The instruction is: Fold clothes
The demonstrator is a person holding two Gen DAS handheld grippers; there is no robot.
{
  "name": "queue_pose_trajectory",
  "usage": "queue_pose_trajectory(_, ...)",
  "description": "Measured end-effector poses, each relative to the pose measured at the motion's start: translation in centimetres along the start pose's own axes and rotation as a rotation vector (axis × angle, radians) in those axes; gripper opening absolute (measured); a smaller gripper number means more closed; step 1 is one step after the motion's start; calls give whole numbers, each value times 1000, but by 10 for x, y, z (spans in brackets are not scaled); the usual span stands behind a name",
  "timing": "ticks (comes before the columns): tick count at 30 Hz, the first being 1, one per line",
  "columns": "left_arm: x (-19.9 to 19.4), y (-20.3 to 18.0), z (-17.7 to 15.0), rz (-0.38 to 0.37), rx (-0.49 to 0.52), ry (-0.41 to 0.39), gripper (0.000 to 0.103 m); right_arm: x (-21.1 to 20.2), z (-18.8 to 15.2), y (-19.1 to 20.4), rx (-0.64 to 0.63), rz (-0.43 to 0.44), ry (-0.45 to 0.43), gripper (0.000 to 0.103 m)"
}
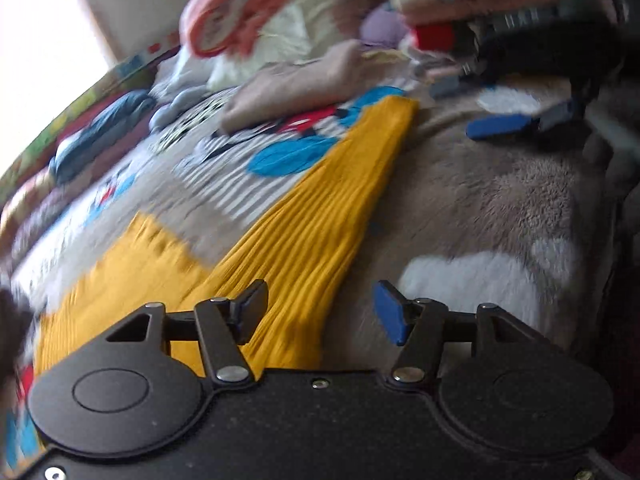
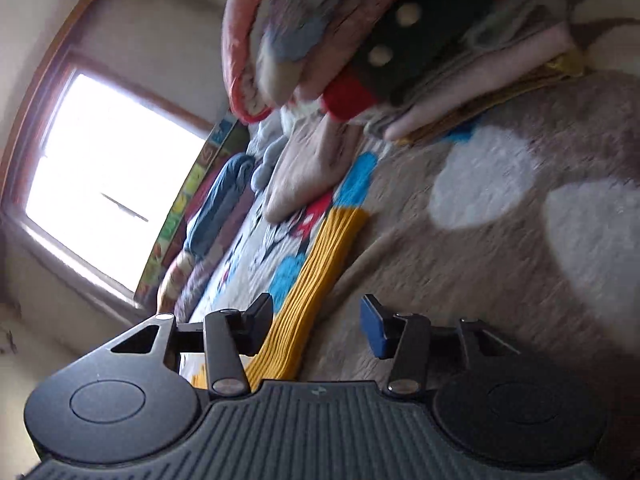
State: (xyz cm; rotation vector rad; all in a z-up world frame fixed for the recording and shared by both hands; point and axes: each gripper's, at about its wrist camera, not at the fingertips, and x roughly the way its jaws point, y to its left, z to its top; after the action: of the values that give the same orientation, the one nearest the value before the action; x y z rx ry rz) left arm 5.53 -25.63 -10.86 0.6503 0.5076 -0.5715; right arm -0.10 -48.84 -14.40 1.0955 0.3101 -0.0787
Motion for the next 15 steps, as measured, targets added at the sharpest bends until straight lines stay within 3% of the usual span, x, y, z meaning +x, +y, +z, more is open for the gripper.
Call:
queue_pose_trajectory(9,62,-64,58,147,297,-33,35,-3,20,-25,120,-2,-83,52)
queue_pose_trajectory(15,91,-76,81,203,363,-19,29,2,27,-35,173,-4,-123,53)
